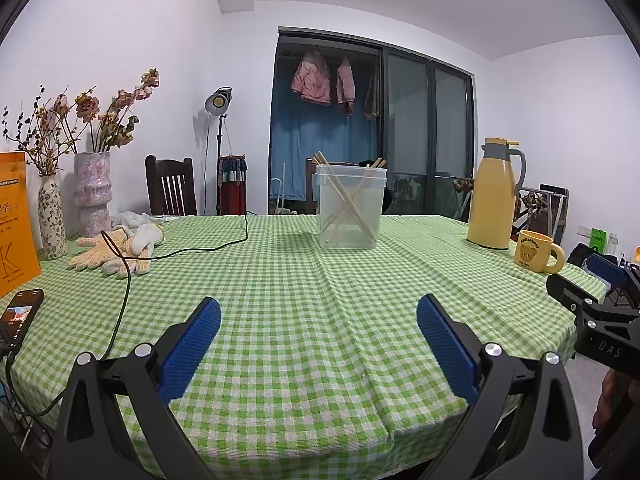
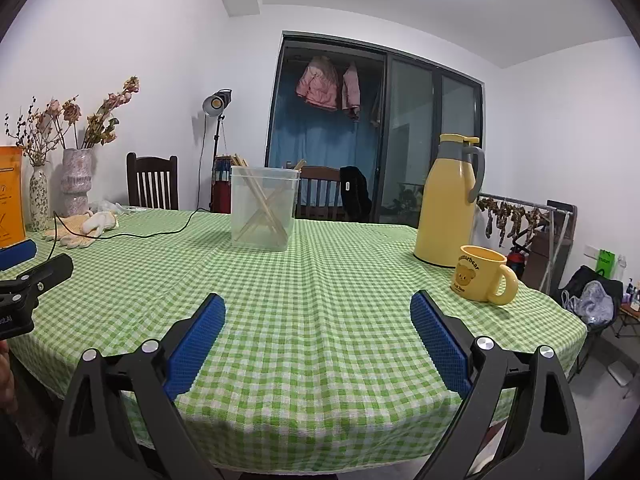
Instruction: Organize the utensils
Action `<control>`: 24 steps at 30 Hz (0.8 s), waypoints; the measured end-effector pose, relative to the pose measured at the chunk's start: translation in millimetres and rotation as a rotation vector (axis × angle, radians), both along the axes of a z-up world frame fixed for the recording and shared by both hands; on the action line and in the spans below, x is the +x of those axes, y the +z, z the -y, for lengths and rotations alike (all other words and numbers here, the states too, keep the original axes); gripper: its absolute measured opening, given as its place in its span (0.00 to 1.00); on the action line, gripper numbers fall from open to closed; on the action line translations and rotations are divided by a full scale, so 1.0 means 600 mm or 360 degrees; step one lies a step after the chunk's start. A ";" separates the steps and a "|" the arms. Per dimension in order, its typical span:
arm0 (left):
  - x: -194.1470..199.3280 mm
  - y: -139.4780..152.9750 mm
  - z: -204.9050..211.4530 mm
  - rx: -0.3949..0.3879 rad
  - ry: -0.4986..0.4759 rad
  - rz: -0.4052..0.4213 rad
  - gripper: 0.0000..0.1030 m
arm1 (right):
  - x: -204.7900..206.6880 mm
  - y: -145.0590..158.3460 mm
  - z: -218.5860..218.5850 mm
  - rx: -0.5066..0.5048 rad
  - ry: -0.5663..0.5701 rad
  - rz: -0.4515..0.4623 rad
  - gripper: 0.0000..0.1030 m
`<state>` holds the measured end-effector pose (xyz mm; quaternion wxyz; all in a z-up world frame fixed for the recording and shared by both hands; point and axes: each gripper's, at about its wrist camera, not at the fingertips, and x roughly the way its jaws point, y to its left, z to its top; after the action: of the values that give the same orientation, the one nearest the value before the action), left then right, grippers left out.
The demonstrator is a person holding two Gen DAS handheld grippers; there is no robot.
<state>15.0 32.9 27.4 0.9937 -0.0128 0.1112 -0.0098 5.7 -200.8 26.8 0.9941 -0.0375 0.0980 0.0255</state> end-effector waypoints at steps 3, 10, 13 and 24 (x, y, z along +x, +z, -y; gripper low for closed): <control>-0.002 0.000 -0.001 -0.0001 0.0000 0.0005 0.93 | 0.000 0.000 0.000 0.0000 0.0001 -0.0003 0.87; -0.001 -0.002 -0.004 -0.0006 0.0007 0.0002 0.93 | 0.004 -0.003 0.002 0.0005 0.0001 -0.0029 0.87; -0.001 -0.002 -0.005 -0.0003 0.0006 0.0005 0.93 | 0.003 -0.002 0.002 0.0003 0.0002 -0.0022 0.87; -0.001 -0.002 -0.006 -0.0001 0.0009 -0.0002 0.93 | 0.006 0.001 0.009 0.0018 -0.0030 -0.0038 0.87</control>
<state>14.4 36.4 26.5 0.9936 -0.0134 0.1119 -0.0070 9.4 -206.0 27.2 0.9933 -0.0306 0.1102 0.0172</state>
